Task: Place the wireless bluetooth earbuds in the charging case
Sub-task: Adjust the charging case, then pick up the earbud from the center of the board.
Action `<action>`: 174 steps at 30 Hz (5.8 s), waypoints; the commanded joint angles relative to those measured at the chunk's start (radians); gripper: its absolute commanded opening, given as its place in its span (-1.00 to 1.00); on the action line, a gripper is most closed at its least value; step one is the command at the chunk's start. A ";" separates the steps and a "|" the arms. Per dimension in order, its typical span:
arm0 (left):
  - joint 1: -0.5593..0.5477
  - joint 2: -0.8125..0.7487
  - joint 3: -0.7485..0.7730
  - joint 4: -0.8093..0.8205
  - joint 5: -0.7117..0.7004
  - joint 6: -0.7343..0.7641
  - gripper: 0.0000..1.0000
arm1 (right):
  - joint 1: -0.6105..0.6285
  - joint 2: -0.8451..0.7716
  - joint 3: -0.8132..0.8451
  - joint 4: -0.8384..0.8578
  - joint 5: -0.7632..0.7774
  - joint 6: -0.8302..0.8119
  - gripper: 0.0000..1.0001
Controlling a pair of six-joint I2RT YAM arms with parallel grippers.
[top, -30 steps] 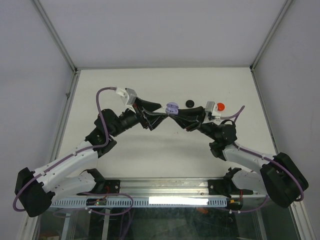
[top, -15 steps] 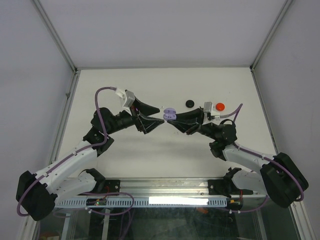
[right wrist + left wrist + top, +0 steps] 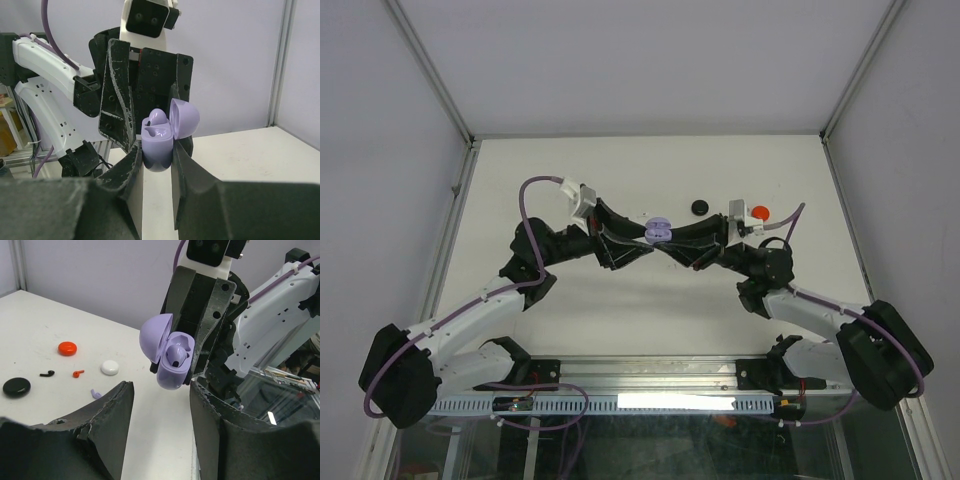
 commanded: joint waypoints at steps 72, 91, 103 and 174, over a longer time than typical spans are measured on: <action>-0.009 -0.033 -0.062 0.171 0.023 -0.042 -0.61 | -0.038 0.019 0.077 0.083 -0.142 0.159 -0.91; -0.010 -0.026 -0.067 0.205 0.028 -0.066 -0.59 | -0.036 0.045 0.065 0.150 -0.116 0.184 -1.00; -0.009 -0.108 -0.123 0.122 -0.059 0.071 -1.00 | -0.040 -0.087 0.043 -0.155 -0.078 0.026 -0.05; -0.009 -0.278 -0.205 -0.221 -0.382 0.221 -1.00 | -0.228 0.314 0.458 -1.634 0.426 -0.095 0.39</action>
